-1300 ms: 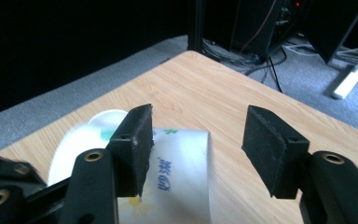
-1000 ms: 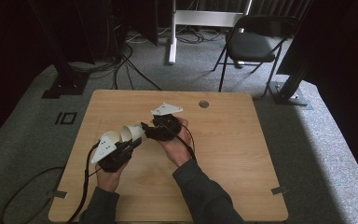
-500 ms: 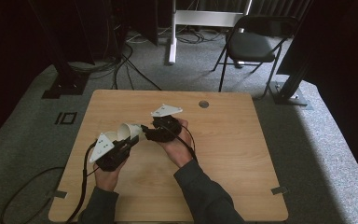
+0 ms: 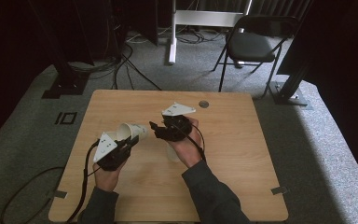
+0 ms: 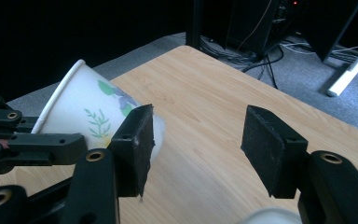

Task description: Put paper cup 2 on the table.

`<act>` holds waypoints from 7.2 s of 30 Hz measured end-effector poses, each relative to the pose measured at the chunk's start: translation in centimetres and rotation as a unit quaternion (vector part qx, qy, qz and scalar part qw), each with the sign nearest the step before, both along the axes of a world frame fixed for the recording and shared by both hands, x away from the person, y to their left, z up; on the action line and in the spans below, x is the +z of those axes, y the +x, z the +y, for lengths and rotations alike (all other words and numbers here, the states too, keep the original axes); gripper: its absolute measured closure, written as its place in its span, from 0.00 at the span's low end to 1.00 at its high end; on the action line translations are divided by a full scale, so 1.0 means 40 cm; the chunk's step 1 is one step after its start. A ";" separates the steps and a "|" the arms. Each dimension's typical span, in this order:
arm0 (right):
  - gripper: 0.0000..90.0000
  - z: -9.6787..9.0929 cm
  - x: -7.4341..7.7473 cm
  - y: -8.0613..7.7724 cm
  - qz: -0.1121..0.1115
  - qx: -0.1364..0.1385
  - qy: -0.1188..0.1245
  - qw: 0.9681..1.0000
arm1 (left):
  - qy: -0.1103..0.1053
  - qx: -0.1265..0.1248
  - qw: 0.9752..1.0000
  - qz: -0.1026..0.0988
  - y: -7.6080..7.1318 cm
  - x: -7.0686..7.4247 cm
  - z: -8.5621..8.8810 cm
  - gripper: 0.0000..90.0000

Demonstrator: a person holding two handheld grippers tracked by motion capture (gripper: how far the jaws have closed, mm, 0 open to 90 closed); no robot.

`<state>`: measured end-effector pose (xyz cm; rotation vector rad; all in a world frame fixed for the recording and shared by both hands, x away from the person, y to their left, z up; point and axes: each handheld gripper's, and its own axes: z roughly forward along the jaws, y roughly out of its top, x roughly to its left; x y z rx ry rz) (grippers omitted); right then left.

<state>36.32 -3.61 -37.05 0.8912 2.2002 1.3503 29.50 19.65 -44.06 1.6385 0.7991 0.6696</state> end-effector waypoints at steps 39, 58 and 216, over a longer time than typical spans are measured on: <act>0.50 -0.181 -0.020 -0.018 -0.029 -0.079 0.006 0.996 | 0.060 0.043 0.996 0.058 0.018 0.008 -0.004 0.95; 0.50 -0.249 -0.069 -0.056 -0.029 -0.107 0.016 0.994 | 0.082 0.047 0.993 0.070 0.024 0.008 -0.013 0.95; 0.48 -0.357 -0.170 -0.076 0.009 -0.150 0.027 0.988 | 0.239 0.060 0.951 0.188 0.139 -0.115 -0.060 0.95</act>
